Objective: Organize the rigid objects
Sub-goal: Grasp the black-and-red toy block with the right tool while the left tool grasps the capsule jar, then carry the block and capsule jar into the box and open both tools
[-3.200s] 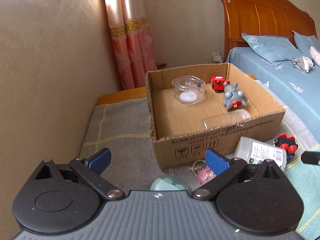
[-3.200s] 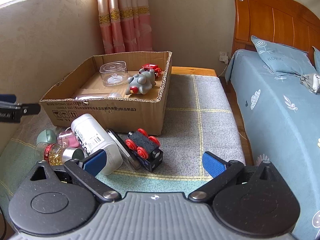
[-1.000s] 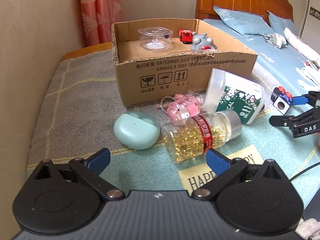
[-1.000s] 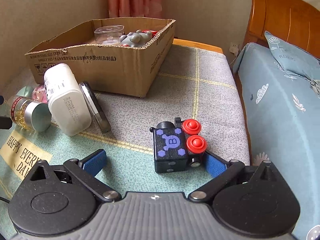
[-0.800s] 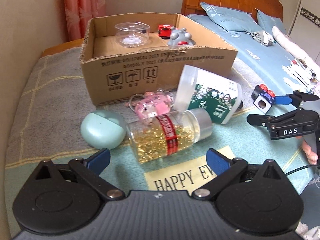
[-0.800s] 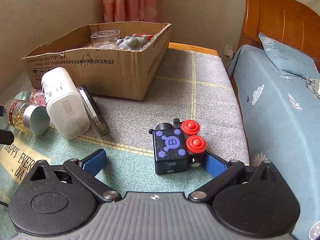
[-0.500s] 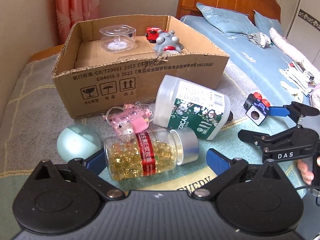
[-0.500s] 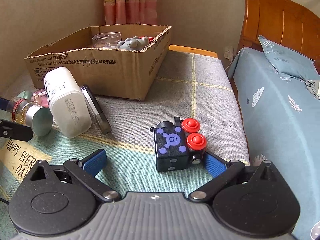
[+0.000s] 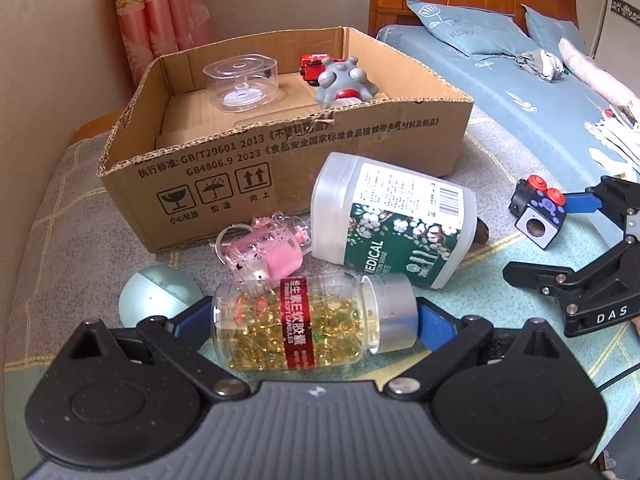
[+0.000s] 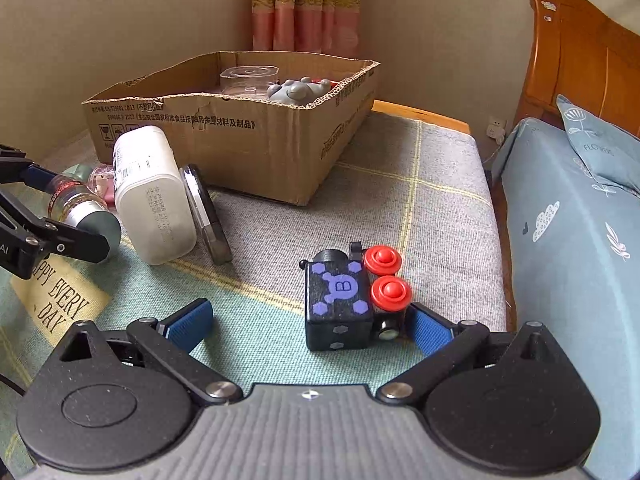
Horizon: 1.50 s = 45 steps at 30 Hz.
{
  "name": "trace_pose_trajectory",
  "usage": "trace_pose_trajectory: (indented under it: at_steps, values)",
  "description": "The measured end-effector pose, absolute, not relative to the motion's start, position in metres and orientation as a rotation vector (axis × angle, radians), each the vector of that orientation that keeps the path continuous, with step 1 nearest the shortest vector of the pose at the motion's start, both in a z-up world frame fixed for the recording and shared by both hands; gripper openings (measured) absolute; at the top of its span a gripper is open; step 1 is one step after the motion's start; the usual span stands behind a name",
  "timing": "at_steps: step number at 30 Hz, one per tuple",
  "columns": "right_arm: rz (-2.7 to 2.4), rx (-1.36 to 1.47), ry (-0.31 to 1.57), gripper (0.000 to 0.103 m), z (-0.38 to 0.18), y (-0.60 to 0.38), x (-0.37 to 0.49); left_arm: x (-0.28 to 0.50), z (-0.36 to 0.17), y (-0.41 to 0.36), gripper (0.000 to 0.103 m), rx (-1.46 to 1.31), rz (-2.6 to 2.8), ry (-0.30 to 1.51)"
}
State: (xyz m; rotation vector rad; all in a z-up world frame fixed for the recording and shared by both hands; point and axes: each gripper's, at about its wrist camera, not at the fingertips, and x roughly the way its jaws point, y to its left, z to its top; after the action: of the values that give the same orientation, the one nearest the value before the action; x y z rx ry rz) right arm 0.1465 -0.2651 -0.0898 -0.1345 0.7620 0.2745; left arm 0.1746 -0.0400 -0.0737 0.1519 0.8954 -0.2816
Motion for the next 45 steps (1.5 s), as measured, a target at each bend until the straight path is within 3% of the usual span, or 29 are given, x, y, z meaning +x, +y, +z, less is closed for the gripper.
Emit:
trace_pose_trajectory:
  at_steps: [9,18,23,33,45]
  values:
    - [0.280,-0.166,0.770,0.100,-0.087,-0.268,0.158,0.176,-0.073,-0.046,0.099,0.173,-0.278,0.897]
    - [0.237,-0.169,0.790,0.075,-0.080,-0.271,0.160,0.176,-0.071,-0.045,0.094,0.204,-0.288,0.896]
    - [0.208,-0.147,0.810,0.056,-0.076,-0.272,0.161,0.173,-0.071,-0.044,0.094,0.205,-0.309,0.904]
    - [0.203,-0.124,0.829,0.055,-0.064,-0.276,0.155,0.162,-0.054,-0.039,0.094,0.238,-0.346,0.893]
    - [0.273,-0.165,0.763,0.055,-0.011,-0.267,0.144,0.152,-0.010,-0.027,0.094,0.246,-0.337,0.805]
